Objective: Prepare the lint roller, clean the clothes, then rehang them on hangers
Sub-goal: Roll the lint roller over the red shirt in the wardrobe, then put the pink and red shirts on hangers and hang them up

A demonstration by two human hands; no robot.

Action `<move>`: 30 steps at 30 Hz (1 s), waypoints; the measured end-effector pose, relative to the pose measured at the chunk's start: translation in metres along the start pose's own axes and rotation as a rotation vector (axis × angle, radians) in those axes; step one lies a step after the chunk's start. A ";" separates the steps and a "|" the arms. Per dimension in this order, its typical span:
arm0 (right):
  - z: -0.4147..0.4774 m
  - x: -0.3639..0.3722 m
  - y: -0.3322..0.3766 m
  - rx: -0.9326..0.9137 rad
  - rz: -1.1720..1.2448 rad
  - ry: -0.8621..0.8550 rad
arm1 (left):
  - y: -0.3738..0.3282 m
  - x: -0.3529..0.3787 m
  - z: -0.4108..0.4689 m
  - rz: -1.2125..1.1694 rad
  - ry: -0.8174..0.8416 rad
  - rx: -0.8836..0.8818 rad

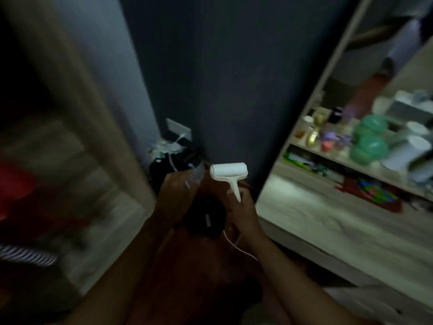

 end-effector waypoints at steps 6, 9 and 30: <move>0.044 -0.144 -0.077 0.213 0.070 -0.223 | -0.093 0.171 0.041 -0.082 0.254 0.064; 0.070 -0.198 -0.120 0.329 0.067 -0.289 | -0.129 0.243 0.057 -0.120 0.378 0.046; 0.181 -0.330 -0.198 0.446 -0.029 -0.405 | -0.160 0.499 0.107 0.374 0.750 0.109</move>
Point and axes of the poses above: each hand's wrist, its own z-axis towards the middle knuckle, its own x-axis out of the palm, y = z × x, the point moved 10 cm from there along z, towards the middle knuckle, and after that the axes turned 2 degrees about x, right-handed, at the moved point
